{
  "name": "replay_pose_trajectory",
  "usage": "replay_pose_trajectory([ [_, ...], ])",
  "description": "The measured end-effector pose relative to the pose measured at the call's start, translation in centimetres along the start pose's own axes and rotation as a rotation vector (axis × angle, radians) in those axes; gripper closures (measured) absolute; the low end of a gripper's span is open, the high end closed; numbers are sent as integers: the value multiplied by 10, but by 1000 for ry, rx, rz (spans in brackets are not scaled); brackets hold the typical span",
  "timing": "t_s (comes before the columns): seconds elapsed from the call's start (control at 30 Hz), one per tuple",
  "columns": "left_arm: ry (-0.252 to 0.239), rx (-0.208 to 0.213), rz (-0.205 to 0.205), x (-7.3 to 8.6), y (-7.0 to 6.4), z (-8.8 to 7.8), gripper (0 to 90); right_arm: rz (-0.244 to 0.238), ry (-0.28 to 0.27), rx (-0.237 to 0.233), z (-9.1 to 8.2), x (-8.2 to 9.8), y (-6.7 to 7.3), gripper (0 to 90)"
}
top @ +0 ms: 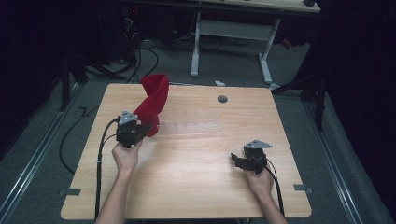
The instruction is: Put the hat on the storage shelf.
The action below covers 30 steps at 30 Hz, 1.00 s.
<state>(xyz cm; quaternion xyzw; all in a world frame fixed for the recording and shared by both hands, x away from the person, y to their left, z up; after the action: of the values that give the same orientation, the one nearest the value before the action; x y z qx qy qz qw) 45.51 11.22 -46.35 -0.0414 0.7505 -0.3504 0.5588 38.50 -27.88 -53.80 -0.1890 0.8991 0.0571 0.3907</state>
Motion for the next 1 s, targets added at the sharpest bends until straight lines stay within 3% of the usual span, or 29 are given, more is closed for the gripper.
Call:
replay_pose_trajectory([
  [0.37,23,-7,55,8,-1,-8,756,-1,0,0,0,0,0,349],
  [0.53,25,-9,82,9,-4,-12,661,-1,0,-1,0,0,0,349],
  [0.7,15,-3,70,8,-4,-16,554,-1,0,-1,0,0,0,349],
  [0.87,7,-18,49,7,1,-21,520,0,0,-1,0,0,0,349],
  [1.0,6,-33,61,7,3,-27,510,0,0,-1,0,0,0,349],
])
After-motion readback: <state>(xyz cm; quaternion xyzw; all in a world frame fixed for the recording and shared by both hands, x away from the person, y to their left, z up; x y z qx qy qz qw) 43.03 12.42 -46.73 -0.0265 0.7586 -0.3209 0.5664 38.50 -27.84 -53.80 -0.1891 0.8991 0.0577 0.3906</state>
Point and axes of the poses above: each handheld gripper's, and its own axes: z roughly forward along the jaws, x roughly out of its underside, y roughly to its left, the point moved 1 cm from there along z, roughly forward along the jaws, and after that the axes turned 2 degrees about x, right-handed, at the moved point
